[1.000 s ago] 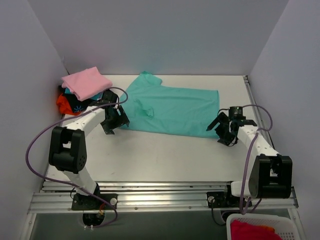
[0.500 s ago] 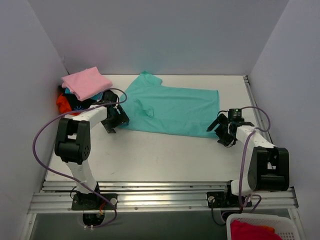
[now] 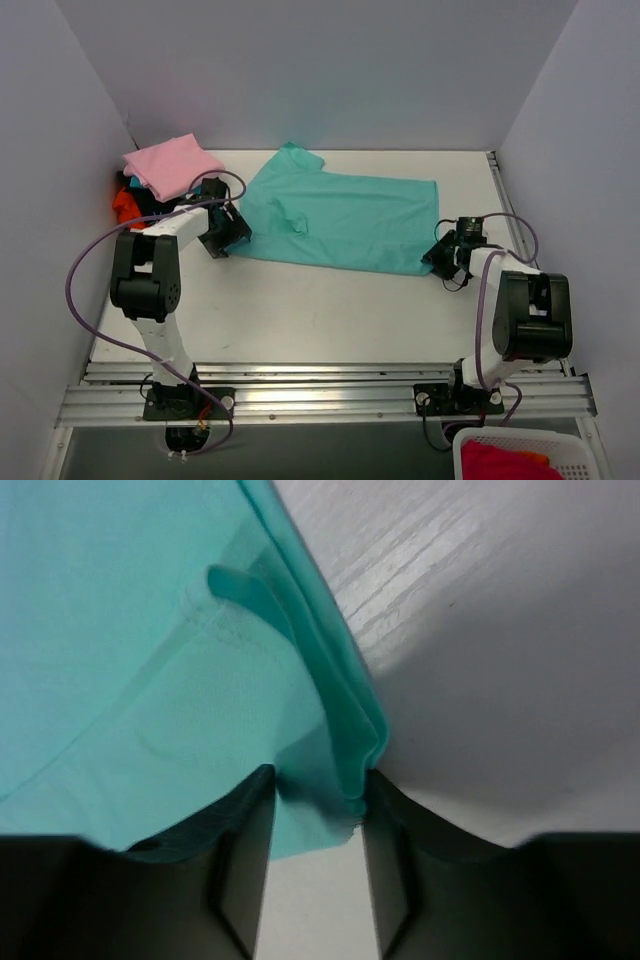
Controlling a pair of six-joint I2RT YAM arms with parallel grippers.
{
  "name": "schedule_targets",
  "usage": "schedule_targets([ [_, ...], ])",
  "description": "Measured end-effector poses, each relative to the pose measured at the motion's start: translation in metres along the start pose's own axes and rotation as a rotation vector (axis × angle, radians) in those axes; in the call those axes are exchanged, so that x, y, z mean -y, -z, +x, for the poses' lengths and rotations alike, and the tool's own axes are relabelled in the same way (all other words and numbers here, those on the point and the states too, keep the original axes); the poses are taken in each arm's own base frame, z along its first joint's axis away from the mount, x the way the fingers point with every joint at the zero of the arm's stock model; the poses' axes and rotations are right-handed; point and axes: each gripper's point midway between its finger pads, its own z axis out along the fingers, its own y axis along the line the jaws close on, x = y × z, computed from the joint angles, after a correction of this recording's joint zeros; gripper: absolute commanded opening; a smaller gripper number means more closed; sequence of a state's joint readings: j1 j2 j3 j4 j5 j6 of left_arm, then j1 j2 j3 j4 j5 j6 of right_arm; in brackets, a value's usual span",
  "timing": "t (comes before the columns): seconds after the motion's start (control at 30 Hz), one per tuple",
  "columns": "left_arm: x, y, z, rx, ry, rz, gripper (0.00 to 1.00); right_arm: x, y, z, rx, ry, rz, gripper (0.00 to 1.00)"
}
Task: Fold and stack the t-shirts
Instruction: Fold the tshirt
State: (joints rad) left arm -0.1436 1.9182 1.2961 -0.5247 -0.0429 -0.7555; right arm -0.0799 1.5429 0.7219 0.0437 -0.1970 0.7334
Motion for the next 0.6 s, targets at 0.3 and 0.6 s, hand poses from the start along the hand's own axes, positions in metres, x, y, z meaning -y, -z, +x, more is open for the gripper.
schedule_targets([
  [0.3, 0.008, -0.012, -0.009, -0.001, 0.014, 0.009, 0.07, 0.001, -0.009, -0.001, -0.01, -0.012, 0.009, 0.0],
  [0.6, 0.013, -0.015, -0.013, -0.002, 0.008, 0.022, 0.02, 0.006, -0.006, 0.0, -0.028, -0.003, 0.047, 0.0],
])
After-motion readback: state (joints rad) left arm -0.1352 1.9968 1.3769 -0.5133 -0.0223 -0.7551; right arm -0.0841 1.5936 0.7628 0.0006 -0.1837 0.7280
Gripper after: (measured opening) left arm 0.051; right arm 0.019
